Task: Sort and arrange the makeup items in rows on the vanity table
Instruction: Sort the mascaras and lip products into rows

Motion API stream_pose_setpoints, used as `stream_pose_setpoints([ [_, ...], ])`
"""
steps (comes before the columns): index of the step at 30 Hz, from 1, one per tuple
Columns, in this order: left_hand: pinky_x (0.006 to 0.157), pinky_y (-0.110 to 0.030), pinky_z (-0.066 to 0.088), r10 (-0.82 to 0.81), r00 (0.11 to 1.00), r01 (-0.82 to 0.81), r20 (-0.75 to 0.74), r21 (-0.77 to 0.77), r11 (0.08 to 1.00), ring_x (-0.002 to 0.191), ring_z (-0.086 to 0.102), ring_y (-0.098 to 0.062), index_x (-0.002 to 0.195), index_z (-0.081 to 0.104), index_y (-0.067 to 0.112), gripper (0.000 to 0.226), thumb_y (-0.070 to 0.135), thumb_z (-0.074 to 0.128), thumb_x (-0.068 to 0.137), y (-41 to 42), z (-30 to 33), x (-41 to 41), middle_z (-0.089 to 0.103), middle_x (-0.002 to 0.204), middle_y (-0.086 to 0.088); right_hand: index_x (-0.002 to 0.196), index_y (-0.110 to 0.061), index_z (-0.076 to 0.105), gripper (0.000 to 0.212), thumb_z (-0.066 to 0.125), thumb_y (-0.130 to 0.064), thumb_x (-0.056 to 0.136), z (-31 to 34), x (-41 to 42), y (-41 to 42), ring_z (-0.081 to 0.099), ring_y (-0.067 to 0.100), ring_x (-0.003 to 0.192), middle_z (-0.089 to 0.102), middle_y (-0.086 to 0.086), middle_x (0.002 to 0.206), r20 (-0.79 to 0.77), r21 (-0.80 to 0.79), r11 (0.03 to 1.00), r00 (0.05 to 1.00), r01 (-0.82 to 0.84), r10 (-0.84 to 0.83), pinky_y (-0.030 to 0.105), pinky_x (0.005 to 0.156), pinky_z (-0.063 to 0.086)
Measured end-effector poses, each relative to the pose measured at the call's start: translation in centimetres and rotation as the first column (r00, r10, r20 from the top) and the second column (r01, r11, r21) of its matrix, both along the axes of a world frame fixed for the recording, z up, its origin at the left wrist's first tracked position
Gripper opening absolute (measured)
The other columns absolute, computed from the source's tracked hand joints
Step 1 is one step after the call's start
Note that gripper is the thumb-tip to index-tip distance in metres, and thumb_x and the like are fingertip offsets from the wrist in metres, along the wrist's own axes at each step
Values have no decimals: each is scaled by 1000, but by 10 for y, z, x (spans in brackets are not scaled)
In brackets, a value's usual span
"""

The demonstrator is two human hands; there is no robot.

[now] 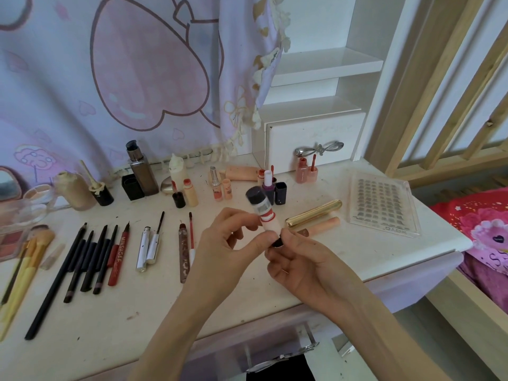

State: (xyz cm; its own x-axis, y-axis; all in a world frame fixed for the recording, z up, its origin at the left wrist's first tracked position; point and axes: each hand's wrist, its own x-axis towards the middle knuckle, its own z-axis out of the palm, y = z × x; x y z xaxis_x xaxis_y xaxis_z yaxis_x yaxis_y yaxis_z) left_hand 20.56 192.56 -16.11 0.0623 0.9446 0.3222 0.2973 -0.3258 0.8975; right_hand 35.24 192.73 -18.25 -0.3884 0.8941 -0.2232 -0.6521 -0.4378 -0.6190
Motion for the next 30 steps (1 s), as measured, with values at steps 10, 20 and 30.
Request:
stream_pose_setpoints([
  [10,65,-3,32,44,937,7,-347,143,990,72,43,8,82,51,36,17,25,62,75,-3,4,-12,53,75,19,83,-22,62,36,66,-56,72,36,14,5,54,24,62,46,5,53,603,592,806,668,-9,-436,11,47,38],
  [20,65,-13,40,-66,947,89,-315,58,994,72,47,-2,88,51,45,9,40,53,80,-7,-2,-12,55,86,25,90,-11,63,9,57,-6,86,23,28,3,52,6,54,59,7,69,555,625,779,731,-51,-397,14,51,37],
  [30,62,-18,41,-68,964,88,-255,70,994,72,49,-4,89,55,44,11,40,55,78,-7,-5,-16,57,83,24,73,-21,67,9,61,-25,79,17,35,7,43,8,52,48,-5,55,459,609,787,766,97,-450,16,51,38],
])
